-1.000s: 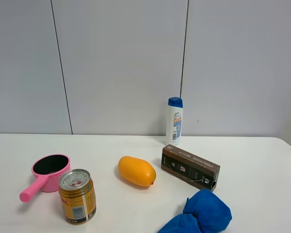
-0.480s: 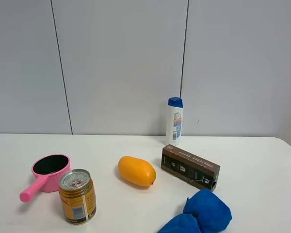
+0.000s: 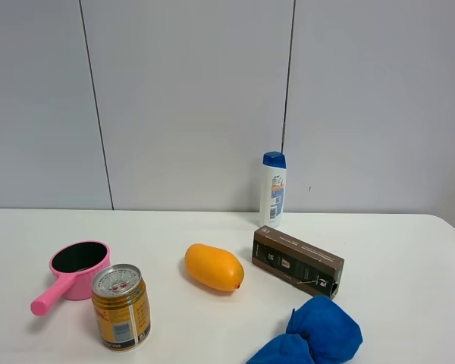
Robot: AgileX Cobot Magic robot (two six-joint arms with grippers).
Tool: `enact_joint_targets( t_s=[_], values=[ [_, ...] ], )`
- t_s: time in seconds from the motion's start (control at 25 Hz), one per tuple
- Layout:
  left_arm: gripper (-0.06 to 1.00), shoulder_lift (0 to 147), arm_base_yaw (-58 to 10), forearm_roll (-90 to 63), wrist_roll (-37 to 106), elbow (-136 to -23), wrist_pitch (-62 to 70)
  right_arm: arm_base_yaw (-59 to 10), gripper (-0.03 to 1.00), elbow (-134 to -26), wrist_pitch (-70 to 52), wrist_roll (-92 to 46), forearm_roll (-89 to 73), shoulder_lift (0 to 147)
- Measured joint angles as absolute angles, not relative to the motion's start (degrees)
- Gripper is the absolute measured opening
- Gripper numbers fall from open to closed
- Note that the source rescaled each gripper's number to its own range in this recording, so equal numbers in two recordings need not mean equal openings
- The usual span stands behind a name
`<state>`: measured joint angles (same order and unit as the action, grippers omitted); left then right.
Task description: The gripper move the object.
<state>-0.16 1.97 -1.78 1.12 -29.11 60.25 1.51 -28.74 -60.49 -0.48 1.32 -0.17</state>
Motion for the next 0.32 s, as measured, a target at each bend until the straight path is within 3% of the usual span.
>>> enact_joint_targets(
  t_s=[0.32],
  values=[
    [1.0,-0.16,1.97,-1.78,1.12,-29.11,60.25,1.51,0.99,-28.74,-60.49,-0.48,1.32,-0.17]
  ],
)
